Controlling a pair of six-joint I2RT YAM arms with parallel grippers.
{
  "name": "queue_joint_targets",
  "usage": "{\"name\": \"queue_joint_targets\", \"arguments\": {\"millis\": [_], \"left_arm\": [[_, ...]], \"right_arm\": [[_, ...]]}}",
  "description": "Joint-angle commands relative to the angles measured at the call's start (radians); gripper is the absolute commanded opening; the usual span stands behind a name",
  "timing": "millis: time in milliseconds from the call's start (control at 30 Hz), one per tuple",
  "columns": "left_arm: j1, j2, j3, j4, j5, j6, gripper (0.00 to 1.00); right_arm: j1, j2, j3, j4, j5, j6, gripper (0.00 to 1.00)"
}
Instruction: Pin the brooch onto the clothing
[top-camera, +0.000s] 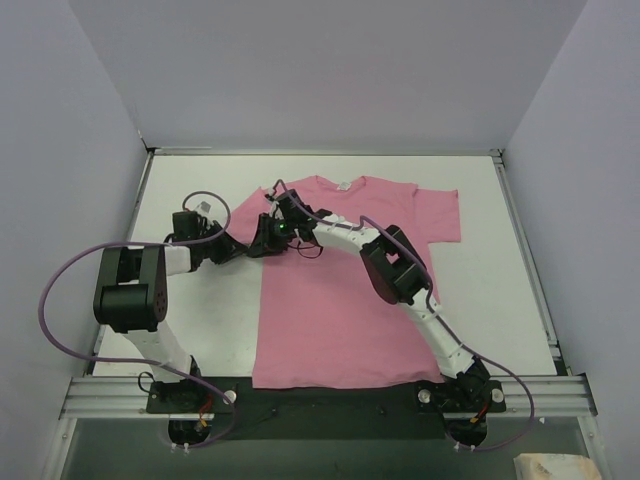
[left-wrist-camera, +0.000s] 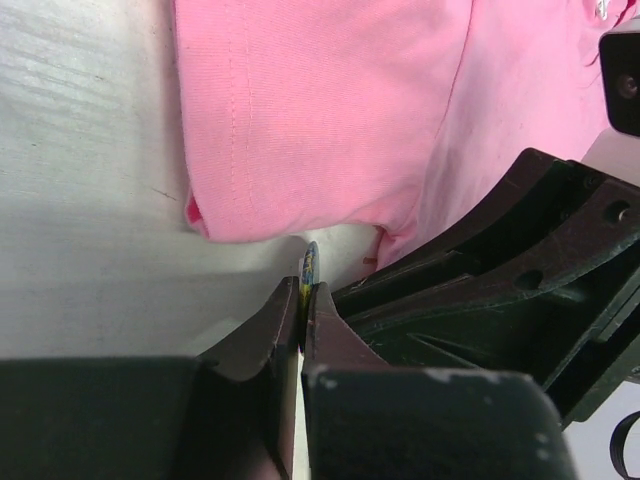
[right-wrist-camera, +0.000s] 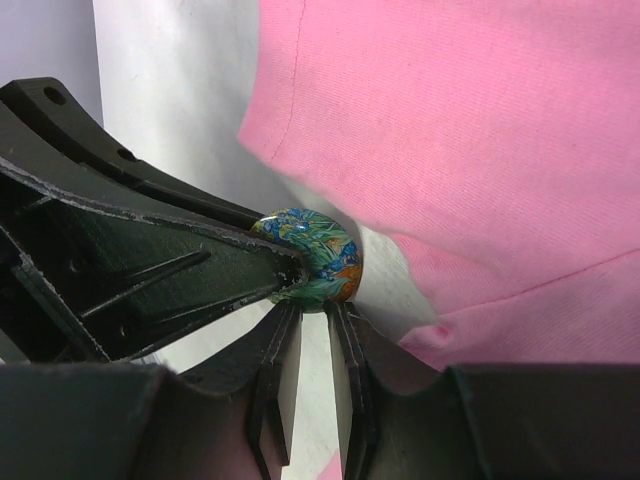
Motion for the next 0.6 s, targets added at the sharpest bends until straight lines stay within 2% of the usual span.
{"name": "queue_joint_targets", "arguments": {"millis": [0,167,333,467,533,567], "left_arm": [[-0.01,-0.011,-0.003,-0.002,0.007,0.019,0.02],[-0.01,-0.064,0.008,-0.048,-0.021,0.027,0.0],[-0.012,-0.181,0.016,-0.12,-0.056,0.045,0.0],[-0.025,-0.297,0.017,-0.177,-0.103,0.062,0.0],[-0.025,-0.376,0.02,-0.212,-0.128,0.076,0.0],[-0.059,-0.403,0.017,-0.218,-0.143,0.078,0.0]], "right_arm": [[0.005,-0.025,-0.031,0.015,-0.002,-0.002,0.21],[-0.004,-0.1,-0.094,0.082,-0.051,0.007,0.24],[-0.009,-0.232,-0.149,0.098,-0.1,-0.024,0.34],[-0.012,-0.417,-0.25,0.108,-0.1,-0.054,0.64],[-0.018,-0.486,-0.335,0.116,-0.091,-0.07,0.73],[-0.021,-0.552,-0.371,0.122,-0.083,-0.077,0.82]]}}
